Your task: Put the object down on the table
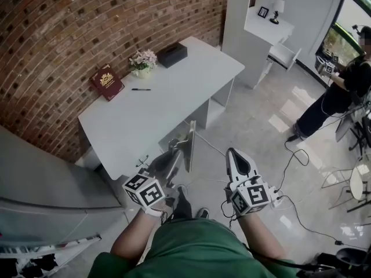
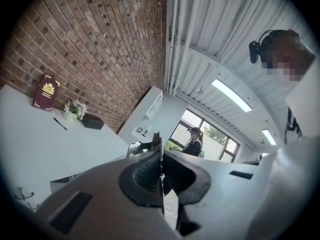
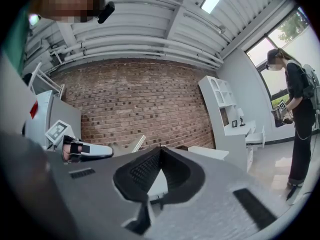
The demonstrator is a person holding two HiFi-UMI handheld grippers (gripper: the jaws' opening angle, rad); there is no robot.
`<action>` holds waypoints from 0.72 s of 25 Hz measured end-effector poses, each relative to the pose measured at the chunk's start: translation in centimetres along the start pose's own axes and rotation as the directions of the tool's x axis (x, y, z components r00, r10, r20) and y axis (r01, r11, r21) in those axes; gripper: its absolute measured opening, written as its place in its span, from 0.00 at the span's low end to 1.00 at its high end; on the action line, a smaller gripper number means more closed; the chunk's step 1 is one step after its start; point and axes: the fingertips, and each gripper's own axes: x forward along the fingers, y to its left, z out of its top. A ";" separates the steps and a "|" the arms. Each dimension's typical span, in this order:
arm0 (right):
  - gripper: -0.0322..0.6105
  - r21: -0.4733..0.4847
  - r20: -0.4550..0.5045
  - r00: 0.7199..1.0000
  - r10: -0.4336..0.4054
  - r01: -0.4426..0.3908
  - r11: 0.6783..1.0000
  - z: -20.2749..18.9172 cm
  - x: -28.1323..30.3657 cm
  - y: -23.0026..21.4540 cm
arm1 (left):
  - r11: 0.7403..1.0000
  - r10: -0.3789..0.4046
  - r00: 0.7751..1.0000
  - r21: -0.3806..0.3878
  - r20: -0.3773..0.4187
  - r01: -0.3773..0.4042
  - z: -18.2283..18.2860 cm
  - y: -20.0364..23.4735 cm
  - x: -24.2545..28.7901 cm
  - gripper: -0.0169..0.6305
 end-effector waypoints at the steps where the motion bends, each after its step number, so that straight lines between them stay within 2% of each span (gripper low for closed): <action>1: 0.05 -0.002 -0.006 1.000 -0.016 0.016 1.000 -0.1 0.4 -0.5 | 1.000 -0.011 1.000 -0.002 -0.008 0.011 0.1 0.2 0.7 0.04; 8: 0.05 -0.030 -0.017 0.995 -0.099 0.098 0.995 0.2 5.0 -2.7 | 0.996 -0.087 0.995 -0.013 -0.040 0.087 2.4 3.2 4.9 0.04; 18: 0.05 -0.075 -0.064 0.986 -0.156 0.151 0.986 -0.4 12.6 -2.6 | 0.990 -0.130 0.990 -0.062 -0.046 0.127 5.4 10.7 8.3 0.04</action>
